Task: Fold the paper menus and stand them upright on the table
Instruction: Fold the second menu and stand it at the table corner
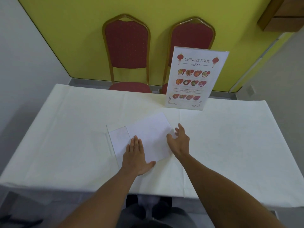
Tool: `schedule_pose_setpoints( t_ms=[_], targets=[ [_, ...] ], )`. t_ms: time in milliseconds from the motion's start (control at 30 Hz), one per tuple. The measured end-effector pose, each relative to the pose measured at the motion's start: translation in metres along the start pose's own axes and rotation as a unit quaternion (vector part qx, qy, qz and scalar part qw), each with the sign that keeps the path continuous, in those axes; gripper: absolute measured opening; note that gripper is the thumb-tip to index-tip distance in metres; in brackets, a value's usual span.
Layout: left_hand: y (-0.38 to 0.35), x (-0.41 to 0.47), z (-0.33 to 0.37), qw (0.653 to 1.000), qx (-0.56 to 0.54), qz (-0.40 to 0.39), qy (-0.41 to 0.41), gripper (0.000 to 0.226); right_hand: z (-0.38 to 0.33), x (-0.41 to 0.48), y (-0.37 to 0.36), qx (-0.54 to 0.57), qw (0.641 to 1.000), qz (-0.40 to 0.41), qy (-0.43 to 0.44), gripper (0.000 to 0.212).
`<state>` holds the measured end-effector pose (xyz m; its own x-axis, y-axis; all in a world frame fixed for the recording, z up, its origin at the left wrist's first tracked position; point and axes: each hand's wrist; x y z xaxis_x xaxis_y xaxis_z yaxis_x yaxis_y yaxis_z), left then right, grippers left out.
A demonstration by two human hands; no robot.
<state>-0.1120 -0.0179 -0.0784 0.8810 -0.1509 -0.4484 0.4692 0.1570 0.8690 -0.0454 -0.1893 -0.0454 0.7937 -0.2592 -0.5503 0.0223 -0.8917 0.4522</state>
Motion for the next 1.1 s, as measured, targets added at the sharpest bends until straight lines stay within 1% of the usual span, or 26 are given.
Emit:
schedule_pose_setpoints(
  t_ms=[67,133,200,267,333,367,433,500,533,567,667,700,767,833,933,967,1033,1067,1100],
  targets=[
    [-0.001,0.000,0.000,1.000,0.011,-0.001,-0.002,0.132,-0.004,0.005,0.004,0.049,0.998,0.015,-0.028,0.071],
    [-0.003,-0.001,-0.001,1.000,0.015,-0.001,-0.004,0.137,-0.006,0.009,0.008,0.087,0.994,0.022,-0.061,0.069],
    [-0.003,-0.003,-0.004,1.000,0.019,0.008,-0.009,0.137,-0.009,0.011,0.009,0.114,0.988,0.030,-0.100,0.071],
    [0.001,-0.005,-0.007,0.999,0.038,0.025,-0.029,0.131,-0.014,0.013,0.011,0.138,0.981,0.034,-0.132,0.075],
    [0.005,-0.007,-0.011,0.994,0.065,0.044,-0.073,0.122,-0.021,0.015,0.013,0.153,0.977,0.023,-0.144,0.076],
    [0.009,-0.008,-0.013,0.991,0.076,0.049,-0.099,0.116,-0.025,0.016,0.014,0.159,0.977,0.010,-0.144,0.071],
    [0.016,-0.008,-0.016,0.983,0.091,0.057,-0.150,0.103,-0.037,0.021,0.016,0.163,0.978,-0.021,-0.130,0.048],
    [0.025,-0.008,-0.021,0.969,0.104,0.094,-0.203,0.087,-0.053,0.022,0.018,0.167,0.978,-0.053,-0.114,0.025],
    [0.029,-0.008,-0.023,0.961,0.117,0.105,-0.229,0.079,-0.062,0.021,0.020,0.172,0.977,-0.069,-0.109,0.019],
    [0.034,-0.008,-0.026,0.950,0.130,0.122,-0.256,0.073,-0.069,0.021,0.022,0.179,0.974,-0.084,-0.109,0.017],
    [0.060,-0.006,-0.034,0.914,0.132,0.199,-0.326,0.059,-0.083,0.025,0.029,0.228,0.957,-0.136,-0.119,0.027],
    [0.074,-0.007,-0.037,0.907,0.129,0.210,-0.341,0.054,-0.086,0.025,0.030,0.252,0.948,-0.150,-0.124,0.029],
    [0.106,-0.003,-0.045,0.899,0.125,0.206,-0.365,0.045,-0.090,0.023,0.029,0.318,0.923,-0.174,-0.133,0.029],
    [0.139,0.000,-0.053,0.902,0.106,0.215,-0.360,0.040,-0.094,0.019,0.025,0.370,0.898,-0.198,-0.130,0.031],
    [0.180,0.008,-0.071,0.922,0.032,0.256,-0.290,0.038,-0.098,0.017,0.013,0.384,0.887,-0.216,-0.137,0.039],
    [0.190,0.009,-0.077,0.923,-0.002,0.273,-0.270,0.037,-0.100,0.016,0.008,0.371,0.892,-0.221,-0.135,0.042],
    [0.206,0.010,-0.085,0.915,-0.071,0.318,-0.237,0.034,-0.104,0.012,-0.003,0.336,0.901,-0.239,-0.133,0.045],
    [0.212,0.010,-0.086,0.908,-0.108,0.340,-0.219,0.031,-0.105,0.009,-0.008,0.311,0.910,-0.242,-0.132,0.041],
    [0.217,0.009,-0.085,0.900,-0.148,0.358,-0.201,0.028,-0.107,0.008,-0.014,0.285,0.915,-0.254,-0.132,0.029]
  ],
)
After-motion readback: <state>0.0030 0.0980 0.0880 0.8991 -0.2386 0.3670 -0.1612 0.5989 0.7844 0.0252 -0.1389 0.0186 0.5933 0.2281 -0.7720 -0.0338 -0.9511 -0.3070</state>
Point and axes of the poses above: each hand's wrist, its own x-axis towards the middle knuckle, its own y-axis out of the back of the hand, z = x × y, and after that the axes turned 11 degrees about -y, right-handed
